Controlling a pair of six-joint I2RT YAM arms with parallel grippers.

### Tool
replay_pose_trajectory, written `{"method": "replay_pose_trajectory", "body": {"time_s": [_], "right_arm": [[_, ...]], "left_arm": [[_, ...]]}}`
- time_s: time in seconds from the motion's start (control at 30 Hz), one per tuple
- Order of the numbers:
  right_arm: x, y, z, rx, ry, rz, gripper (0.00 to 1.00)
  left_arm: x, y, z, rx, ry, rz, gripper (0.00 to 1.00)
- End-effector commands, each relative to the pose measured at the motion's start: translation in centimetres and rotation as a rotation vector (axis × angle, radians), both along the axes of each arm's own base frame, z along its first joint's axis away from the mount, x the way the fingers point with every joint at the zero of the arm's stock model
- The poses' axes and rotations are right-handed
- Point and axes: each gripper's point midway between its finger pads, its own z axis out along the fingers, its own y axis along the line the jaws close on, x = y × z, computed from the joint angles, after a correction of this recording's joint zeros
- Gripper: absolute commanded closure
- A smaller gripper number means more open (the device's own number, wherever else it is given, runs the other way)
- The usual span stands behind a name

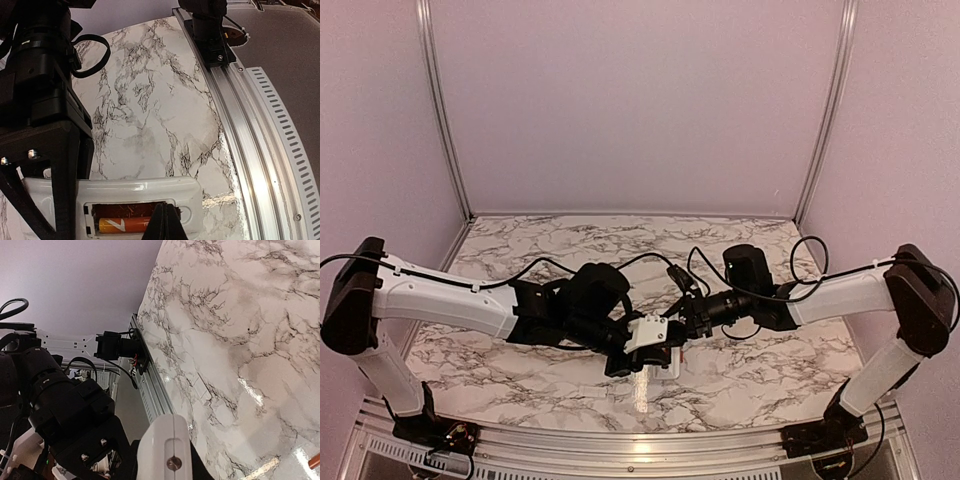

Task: Load the batteries into the remote control
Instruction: Load the battery into the battery compartment.

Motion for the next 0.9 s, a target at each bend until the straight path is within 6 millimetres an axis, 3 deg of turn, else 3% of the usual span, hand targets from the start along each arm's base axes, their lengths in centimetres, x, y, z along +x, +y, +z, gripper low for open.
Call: {"method": "replay_pose_trajectory", "body": {"time_s": [0.0, 0.27, 0.5, 0.77, 0.87], "right_arm": [[-3.5, 0.6, 8.9, 0.234, -0.074, 0.198, 1.0], [-3.2, 0.8, 9.9, 0.244, -0.103, 0.196, 1.0], [-1.9, 0.6, 6.9, 0.165, -0.06, 0.139, 1.0], [-0.2, 0.1, 4.9, 0.112, -0.03, 0.079, 1.0], [0.2, -0.2, 4.2, 0.098, -0.024, 0.061, 1.0]], "left_arm": [[1.8, 6.0, -8.6, 0.302, 0.044, 0.157, 1.0], [2.1, 5.4, -7.7, 0.265, 0.056, 0.182, 1.0], [1.7, 3.7, -3.7, 0.158, 0.019, 0.184, 0.92], [0.3, 3.0, -2.7, 0.165, -0.034, 0.152, 0.89], [0.1, 3.0, -1.4, 0.112, -0.039, 0.157, 0.83]]}}
